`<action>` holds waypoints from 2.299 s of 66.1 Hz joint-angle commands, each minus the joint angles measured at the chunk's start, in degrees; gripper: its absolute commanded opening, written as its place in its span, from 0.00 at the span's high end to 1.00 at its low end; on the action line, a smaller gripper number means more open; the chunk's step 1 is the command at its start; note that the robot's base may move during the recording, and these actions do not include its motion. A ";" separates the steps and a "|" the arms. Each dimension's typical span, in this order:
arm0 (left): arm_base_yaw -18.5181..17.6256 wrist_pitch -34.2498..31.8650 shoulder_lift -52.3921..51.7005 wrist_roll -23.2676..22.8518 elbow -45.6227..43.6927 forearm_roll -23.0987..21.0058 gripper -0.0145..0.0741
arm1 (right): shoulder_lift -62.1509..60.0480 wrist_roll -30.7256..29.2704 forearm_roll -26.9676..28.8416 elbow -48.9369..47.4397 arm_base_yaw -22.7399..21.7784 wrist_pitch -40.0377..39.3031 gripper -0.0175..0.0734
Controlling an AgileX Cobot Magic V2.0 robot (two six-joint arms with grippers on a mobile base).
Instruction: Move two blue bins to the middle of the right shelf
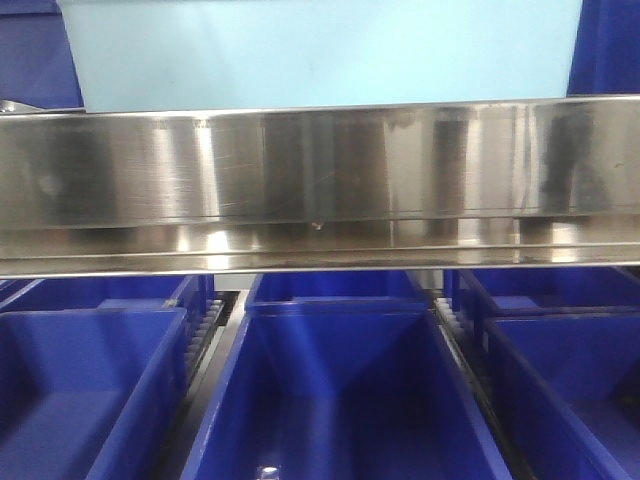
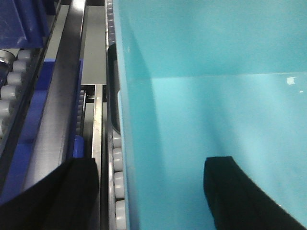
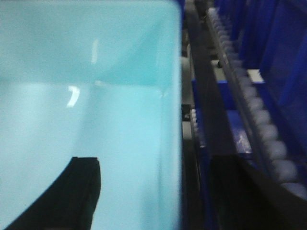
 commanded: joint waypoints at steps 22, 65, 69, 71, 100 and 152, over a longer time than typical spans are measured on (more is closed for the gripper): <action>-0.11 29.37 2.09 7.47 -18.32 -7.57 0.41 | 2.03 -22.94 20.32 -18.03 -0.10 24.35 0.40; 0.44 39.80 7.74 10.13 -27.52 -13.24 0.41 | 8.07 -36.54 38.77 -26.17 -6.85 34.74 0.40; 0.44 39.80 8.10 10.13 -27.52 -13.24 0.41 | 8.52 -36.54 38.88 -26.17 -6.75 34.74 0.40; 0.44 39.80 8.40 10.13 -27.52 -13.12 0.41 | 8.88 -36.66 38.88 -26.17 -6.75 34.74 0.40; 0.44 39.80 10.51 10.24 -22.36 -13.64 0.41 | 9.24 -37.19 39.47 -20.00 -6.75 34.74 0.40; 1.65 39.80 12.11 9.65 -20.52 -15.08 0.41 | 11.63 -37.19 39.32 -19.75 -6.75 34.74 0.40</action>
